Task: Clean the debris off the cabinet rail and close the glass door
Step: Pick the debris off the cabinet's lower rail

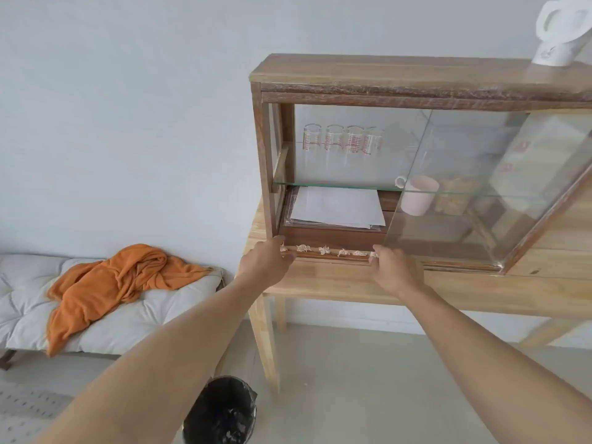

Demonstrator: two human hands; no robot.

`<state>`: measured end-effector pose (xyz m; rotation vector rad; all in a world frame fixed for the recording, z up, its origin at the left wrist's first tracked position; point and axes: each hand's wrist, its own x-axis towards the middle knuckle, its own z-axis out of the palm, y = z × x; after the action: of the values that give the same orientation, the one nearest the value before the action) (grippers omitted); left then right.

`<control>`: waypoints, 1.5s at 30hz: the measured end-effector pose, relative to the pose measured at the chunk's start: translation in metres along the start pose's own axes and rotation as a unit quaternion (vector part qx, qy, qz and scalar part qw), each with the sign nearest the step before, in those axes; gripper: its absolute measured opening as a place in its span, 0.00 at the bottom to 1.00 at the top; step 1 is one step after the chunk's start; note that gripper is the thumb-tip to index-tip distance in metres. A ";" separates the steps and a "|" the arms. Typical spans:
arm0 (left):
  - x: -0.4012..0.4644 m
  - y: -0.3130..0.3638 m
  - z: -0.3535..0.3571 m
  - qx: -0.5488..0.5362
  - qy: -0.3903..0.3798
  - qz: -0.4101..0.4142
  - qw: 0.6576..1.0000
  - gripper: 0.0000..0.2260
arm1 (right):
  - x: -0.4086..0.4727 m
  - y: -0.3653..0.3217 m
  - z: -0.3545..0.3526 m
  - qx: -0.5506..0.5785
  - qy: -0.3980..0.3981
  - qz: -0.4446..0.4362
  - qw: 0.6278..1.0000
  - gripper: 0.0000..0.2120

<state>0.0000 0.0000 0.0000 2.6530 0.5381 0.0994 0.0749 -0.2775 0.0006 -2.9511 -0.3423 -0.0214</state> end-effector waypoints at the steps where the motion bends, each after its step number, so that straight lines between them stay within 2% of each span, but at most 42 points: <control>1: 0.000 0.000 -0.001 0.010 0.015 0.002 1.000 0.21 | 0.001 0.000 0.001 -0.005 0.007 0.003 1.000 0.14; 3: 0.005 -0.001 0.001 0.019 0.030 0.003 0.999 0.17 | 0.005 0.003 0.008 0.004 0.036 0.001 0.999 0.11; 8: 0.006 -0.001 0.000 -0.014 0.003 -0.016 1.000 0.11 | 0.009 0.002 0.013 0.022 0.070 0.020 0.997 0.10; 11: 0.006 0.001 -0.003 -0.047 0.003 -0.015 0.999 0.09 | 0.011 0.002 0.017 0.032 0.073 0.015 0.997 0.08; 15: 0.008 0.006 -0.004 -0.025 -0.004 0.002 1.000 0.08 | 0.012 -0.003 0.016 0.083 0.097 0.007 0.992 0.07; 21: 0.005 0.008 -0.004 -0.041 0.014 0.031 0.999 0.07 | 0.016 -0.009 0.017 0.137 0.054 0.000 0.989 0.09; 28: 0.004 0.018 0.008 -0.094 0.071 0.142 0.983 0.02 | 0.019 -0.003 0.021 0.162 0.040 0.002 0.986 0.10; 34: 0.019 0.024 0.016 -0.120 0.050 0.123 0.984 0.03 | 0.022 0.000 0.026 0.187 0.024 -0.012 0.982 0.06; 37: 0.025 0.027 0.018 -0.106 0.031 0.121 0.986 0.09 | 0.025 0.002 0.027 0.158 0.009 -0.035 0.987 0.07; 41: 0.032 0.027 0.019 -0.091 0.009 0.108 0.990 0.08 | 0.025 -0.001 0.028 0.144 0.003 -0.036 0.989 0.10; 45: 0.031 0.026 0.018 -0.093 0.025 0.104 0.990 0.05 | 0.017 -0.004 0.030 0.170 0.016 -0.023 0.985 0.11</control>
<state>0.0404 -0.0167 -0.0055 2.5210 0.2535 0.2660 0.0904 -0.2649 -0.0281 -2.6032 -0.3690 -0.0144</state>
